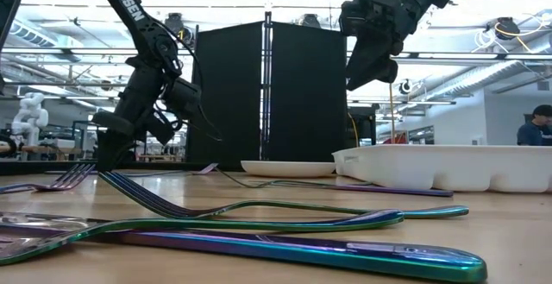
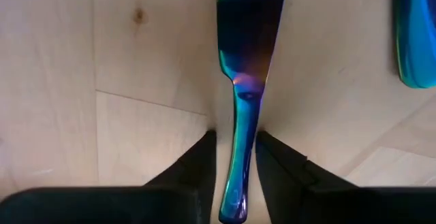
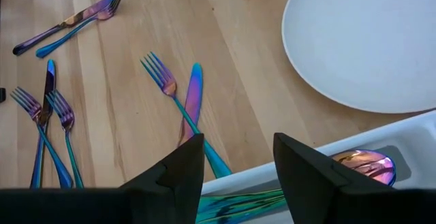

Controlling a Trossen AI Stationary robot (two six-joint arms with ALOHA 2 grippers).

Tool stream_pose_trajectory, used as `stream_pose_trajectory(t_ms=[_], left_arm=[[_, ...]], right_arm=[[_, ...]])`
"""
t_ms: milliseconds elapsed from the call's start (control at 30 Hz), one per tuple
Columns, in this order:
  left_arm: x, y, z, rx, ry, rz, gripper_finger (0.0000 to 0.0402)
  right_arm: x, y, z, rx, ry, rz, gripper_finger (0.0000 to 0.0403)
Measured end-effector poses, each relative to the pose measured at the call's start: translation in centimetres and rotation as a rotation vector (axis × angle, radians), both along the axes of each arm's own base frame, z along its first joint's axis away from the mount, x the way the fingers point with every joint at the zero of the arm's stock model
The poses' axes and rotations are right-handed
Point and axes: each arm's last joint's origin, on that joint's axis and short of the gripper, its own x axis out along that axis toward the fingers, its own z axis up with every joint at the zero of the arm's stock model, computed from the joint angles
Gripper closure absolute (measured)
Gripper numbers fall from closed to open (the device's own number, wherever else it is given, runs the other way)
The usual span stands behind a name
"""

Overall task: Sort silverware
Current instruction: Put the purple table knife on the white silverware tray

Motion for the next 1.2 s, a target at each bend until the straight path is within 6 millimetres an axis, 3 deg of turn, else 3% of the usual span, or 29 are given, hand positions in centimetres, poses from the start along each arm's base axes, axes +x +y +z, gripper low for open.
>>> stream_pose_trajectory(t_ms=[333,733,1200], left_arm=[[0.0,0.0,-0.1,-0.005,0.001,0.014,0.0397],[-1.9,1.9,-0.1,-0.056,-0.038,0.452,0.0398],[-1.9,2.0,-0.1,-0.126,-0.100,0.425,0.0398]], right_arm=[[0.0,0.0,0.0,0.000,-0.001,-0.001,0.0236],[0.0,0.0,0.0,0.005,0.000,-0.006,0.0236],[0.1,0.8,0.0,0.025,0.006,0.003,0.0236]])
